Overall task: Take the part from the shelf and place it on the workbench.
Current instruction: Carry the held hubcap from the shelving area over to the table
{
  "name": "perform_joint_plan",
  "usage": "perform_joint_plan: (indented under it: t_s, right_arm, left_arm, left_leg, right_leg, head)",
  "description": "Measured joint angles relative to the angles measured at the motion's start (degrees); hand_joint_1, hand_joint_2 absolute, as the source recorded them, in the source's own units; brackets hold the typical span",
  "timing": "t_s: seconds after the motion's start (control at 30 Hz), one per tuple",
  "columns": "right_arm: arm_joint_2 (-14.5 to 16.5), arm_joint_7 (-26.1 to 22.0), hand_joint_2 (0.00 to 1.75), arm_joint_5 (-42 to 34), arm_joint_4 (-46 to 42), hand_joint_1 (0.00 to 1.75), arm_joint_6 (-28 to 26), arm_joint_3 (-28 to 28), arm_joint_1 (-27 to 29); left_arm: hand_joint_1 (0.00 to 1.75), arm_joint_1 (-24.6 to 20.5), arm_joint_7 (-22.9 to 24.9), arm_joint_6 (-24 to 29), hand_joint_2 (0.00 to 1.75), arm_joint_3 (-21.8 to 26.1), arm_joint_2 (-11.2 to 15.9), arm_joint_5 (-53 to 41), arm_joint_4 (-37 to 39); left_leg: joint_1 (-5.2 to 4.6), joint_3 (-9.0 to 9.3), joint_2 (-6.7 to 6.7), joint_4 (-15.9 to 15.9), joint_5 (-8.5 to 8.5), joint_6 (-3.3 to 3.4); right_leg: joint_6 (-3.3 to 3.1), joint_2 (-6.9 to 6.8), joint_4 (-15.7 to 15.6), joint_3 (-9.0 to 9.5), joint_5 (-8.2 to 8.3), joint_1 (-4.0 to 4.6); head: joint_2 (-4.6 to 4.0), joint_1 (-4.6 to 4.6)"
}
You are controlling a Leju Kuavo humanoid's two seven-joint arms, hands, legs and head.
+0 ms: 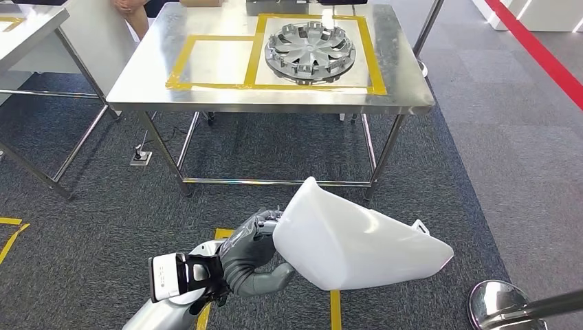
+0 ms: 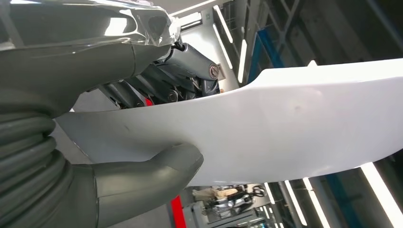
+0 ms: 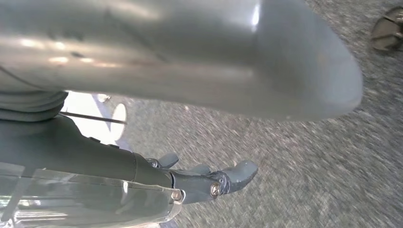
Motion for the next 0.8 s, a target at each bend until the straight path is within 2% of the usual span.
perform_joint_plan:
  t_s: [0.1,0.13,0.17,0.2,0.27,0.3,0.33,0.37,0.4,0.43,0.47,0.5,0.57,0.63,0.67,0.7,0.77,0.8]
  right_arm:
    - [0.1,0.2,0.00,-0.1,0.0,0.00,0.0,0.0,0.0]
    - [0.1,0.3,0.00,-0.1,0.0,0.00,0.0,0.0,0.0]
    - [0.1,0.4,0.00,-0.1,0.0,0.00,0.0,-0.1,0.0]
    - [0.1,0.4,0.00,-0.2,0.0,0.00,0.0,-0.1,0.0]
    - [0.1,0.4,0.00,-0.2,0.0,0.00,0.0,-0.3,0.0]
    - [0.1,0.5,0.00,-0.2,0.0,0.00,0.0,-0.3,0.0]
    - [0.2,0.5,0.00,-0.2,0.0,0.00,0.0,-0.3,0.0]
    - [0.2,0.5,0.00,-0.2,0.0,0.00,0.0,-0.4,0.1]
    - [0.2,0.5,0.00,-0.2,0.0,0.00,0.0,-0.4,0.1]
    - [0.3,0.5,0.00,-0.2,0.0,0.00,0.0,-0.4,0.1]
    - [0.3,0.5,0.00,-0.2,0.0,0.00,0.0,-0.4,0.0]
    - [0.4,0.5,0.00,-0.2,0.0,0.00,0.0,-0.4,0.0]
    - [0.4,0.5,0.00,-0.2,0.0,0.00,0.0,-0.4,-0.1]
    - [0.5,0.4,0.00,-0.2,0.0,0.00,-0.1,-0.4,-0.1]
    - [0.5,0.4,0.00,-0.2,0.0,0.00,-0.1,-0.4,-0.2]
    - [0.5,0.4,0.00,-0.2,0.0,0.00,-0.1,-0.4,-0.1]
    - [0.4,0.4,0.00,-0.2,0.0,0.00,-0.1,-0.4,-0.1]
    - [0.4,0.4,0.00,-0.2,0.0,0.00,-0.1,-0.4,0.0]
  left_arm:
    - [1.75,-0.1,0.0,0.1,1.75,0.0,-0.1,0.0,0.1]
    - [1.75,-0.1,0.0,0.1,1.75,0.0,-0.1,0.0,0.1]
    - [1.75,-0.2,0.0,0.1,1.75,0.0,-0.1,0.0,0.1]
    - [1.75,-0.2,0.0,0.1,1.75,0.0,-0.1,0.1,0.2]
    - [1.75,-0.2,0.0,0.1,1.75,0.0,0.0,0.1,0.3]
    - [1.75,-0.1,0.0,0.1,1.75,0.0,0.0,0.1,0.4]
    - [1.75,-0.1,0.0,0.1,1.75,0.0,0.0,0.1,0.5]
    - [1.75,-0.1,0.0,0.1,1.75,0.0,0.0,0.1,0.5]
    - [1.75,-0.2,0.0,0.1,1.75,0.0,0.0,0.1,0.6]
    - [1.75,-0.2,0.0,0.1,1.75,0.0,0.0,0.1,0.6]
    - [1.75,-0.3,0.0,0.1,1.75,0.0,0.0,0.1,0.6]
    - [1.75,-0.4,-0.1,0.1,1.75,0.0,0.0,0.1,0.7]
    - [1.75,-0.5,-0.1,0.1,1.75,0.0,-0.1,0.2,0.7]
    - [1.75,-0.6,-0.1,0.0,1.75,0.0,-0.2,0.3,0.7]
    - [1.75,-0.8,-0.1,0.0,1.75,0.0,-0.3,0.3,0.7]
    - [1.75,-0.9,-0.1,-0.1,1.75,0.0,-0.4,0.3,0.7]
    - [1.75,-1.0,-0.1,-0.2,1.75,0.0,-0.4,0.4,0.9]
    - [1.75,-1.0,-0.1,-0.3,1.75,0.0,-0.4,0.4,1.0]
  left_leg:
    - [0.01,0.46,0.12,-0.3,-0.72,-0.76]
    - [0.05,0.15,0.41,0.6,-1.21,-1.05]
    - [0.10,-0.94,0.77,2.8,-2.18,-1.36]
    - [0.17,-2.90,1.12,6.3,-3.49,-1.62]
    - [0.27,-8.31,1.39,14.5,-5.83,-1.86]
    - [0.28,-10.40,1.39,16.8,-5.70,-1.83]
    - [0.25,-11.41,1.39,16.9,-4.29,-1.68]
    - [0.19,-11.19,1.39,14.6,-1.70,-1.39]
    - [0.02,-10.06,1.43,10.5,1.44,-0.90]
    - [-0.24,-8.69,1.59,6.7,3.72,-0.27]
    - [-0.52,-7.34,1.73,3.5,5.07,0.29]
    - [-0.79,-6.55,1.84,1.7,5.36,0.70]
    - [-0.99,-5.80,1.69,0.7,4.59,1.01]
    - [-0.65,-4.69,1.46,-0.3,4.39,1.25]
    - [-0.43,-3.96,1.45,-0.9,4.25,1.43]
    - [-0.27,-3.30,1.48,-1.2,4.01,1.59]
    - [-0.22,-2.48,1.44,-1.3,3.21,1.83]
    - [-0.21,-2.03,1.34,-1.3,2.75,1.84]
  right_leg:
    - [-1.26,0.12,-0.1,0.59,-0.84,0.08]
    - [-1.64,0.11,-0.2,0.84,-1.04,-0.03]
    - [-2.00,0.09,-0.2,1.16,-1.29,-0.15]
    - [-2.26,0.06,-0.3,1.49,-1.60,-0.18]
    - [-2.52,0.01,-0.3,2.16,-2.35,-0.13]
    - [-2.54,0.00,-0.3,2.59,-2.75,-0.08]
    - [-2.56,0.01,-0.3,3.13,-3.19,-0.01]
    - [-2.56,0.04,-0.3,3.83,-3.68,0.08]
    - [-2.54,0.06,-0.3,4.58,-4.22,0.17]
    - [-2.42,0.07,-0.4,5.17,-4.74,0.26]
    - [-2.22,0.11,-0.5,5.51,-5.16,0.26]
    - [-1.95,0.08,-0.7,5.62,-5.45,0.23]
    - [-1.32,-0.11,-1.3,5.97,-5.76,0.17]
    - [-0.82,-0.29,-1.1,6.55,-6.21,0.18]
    - [-0.58,-0.26,0.4,6.05,-6.84,0.21]
    - [-0.35,-0.18,3.3,4.49,-7.86,0.14]
    - [0.19,-0.10,11.2,-0.73,-10.10,0.08]
    - [0.38,-0.10,14.1,-3.12,-10.27,0.02]
  head:
    - [0.00,-0.10]
    - [0.00,-0.17]
    - [0.00,-0.24]
    - [0.00,-0.31]
    - [0.00,-0.34]
    - [0.00,-0.35]
    - [0.00,-0.36]
    - [0.00,-0.36]
    - [0.00,-0.36]
    - [0.00,-0.26]
    - [0.00,-0.17]
    - [0.00,-0.10]
    - [0.00,-0.17]
    - [0.00,-0.23]
    - [0.00,-0.21]
    - [0.00,-0.13]
    - [0.00,-0.08]
    - [0.00,-0.07]
